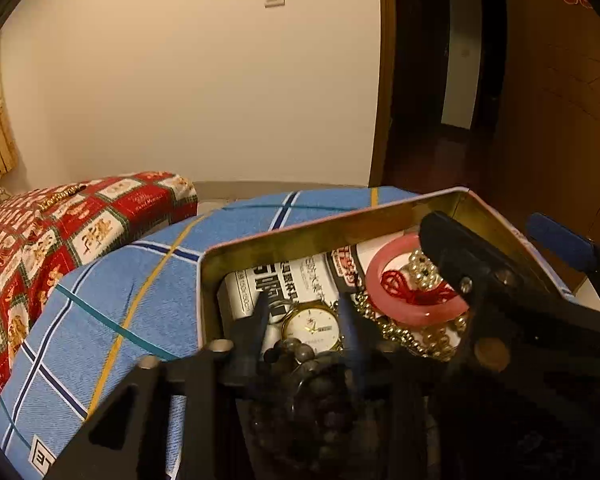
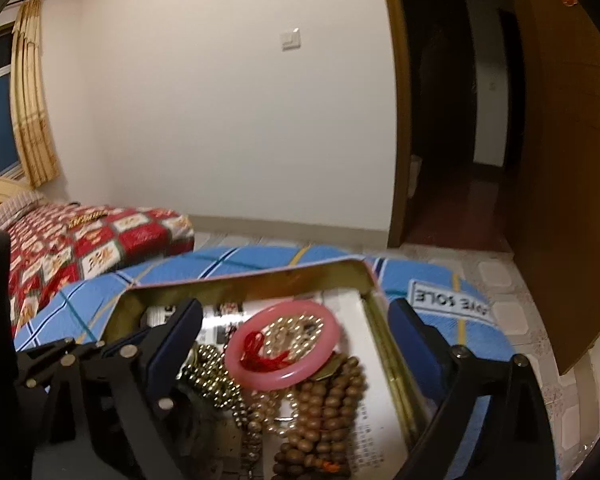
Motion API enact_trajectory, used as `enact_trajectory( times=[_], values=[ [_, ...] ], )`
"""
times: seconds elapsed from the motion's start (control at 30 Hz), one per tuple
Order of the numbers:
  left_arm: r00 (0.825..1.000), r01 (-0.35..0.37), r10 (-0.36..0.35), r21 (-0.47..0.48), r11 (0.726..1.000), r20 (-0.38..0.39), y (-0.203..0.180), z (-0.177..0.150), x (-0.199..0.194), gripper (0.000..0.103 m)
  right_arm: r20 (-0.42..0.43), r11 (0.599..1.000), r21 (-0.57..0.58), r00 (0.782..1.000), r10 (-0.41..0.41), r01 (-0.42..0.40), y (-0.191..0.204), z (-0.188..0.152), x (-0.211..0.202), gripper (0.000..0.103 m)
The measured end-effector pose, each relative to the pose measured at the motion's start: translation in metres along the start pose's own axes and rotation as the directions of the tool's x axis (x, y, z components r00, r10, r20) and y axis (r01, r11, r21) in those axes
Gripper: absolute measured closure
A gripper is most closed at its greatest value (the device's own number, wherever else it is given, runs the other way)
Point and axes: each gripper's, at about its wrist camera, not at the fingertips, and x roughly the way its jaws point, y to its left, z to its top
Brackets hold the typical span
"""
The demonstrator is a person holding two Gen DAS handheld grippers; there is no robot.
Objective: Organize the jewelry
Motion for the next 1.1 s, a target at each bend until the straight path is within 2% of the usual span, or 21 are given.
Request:
enact_trajectory(
  times=[0.07, 0.1, 0.4, 0.53, 0.77, 1.1],
  values=[
    [1.000, -0.002, 0.002, -0.007, 1.000, 0.026, -0.001, 0.001, -0.005, 0.036, 0.022, 1.000, 0.011, 1.000, -0.018, 0.018, -0.003, 0.001, -0.003, 0.005],
    [0.999, -0.002, 0.002, -0.008, 1.000, 0.040, -0.002, 0.001, -0.008, 0.032, 0.030, 1.000, 0.014, 0.999, -0.025, 0.024, -0.004, 0.002, -0.003, 0.004],
    [0.996, -0.024, 0.023, 0.007, 1.000, 0.088, -0.012, -0.006, -0.022, 0.031, 0.110, 0.996, 0.068, 0.992, -0.057, 0.050, -0.013, 0.001, -0.016, 0.001],
    [0.992, -0.049, 0.047, 0.012, 0.999, 0.116, -0.012, -0.012, -0.034, 0.031, 0.140, 0.992, 0.081, 0.984, -0.105, 0.095, -0.016, -0.002, -0.025, 0.001],
    [0.985, -0.061, 0.064, -0.026, 0.998, 0.160, -0.004, -0.025, -0.053, 0.031, 0.170, 0.989, 0.067, 0.975, -0.142, 0.132, -0.012, -0.011, -0.038, 0.001],
    [0.980, -0.077, 0.087, -0.063, 0.995, 0.178, 0.002, -0.046, -0.076, 0.031, 0.191, 0.986, 0.069, 0.969, -0.160, 0.149, -0.013, -0.028, -0.068, 0.000]
  ],
)
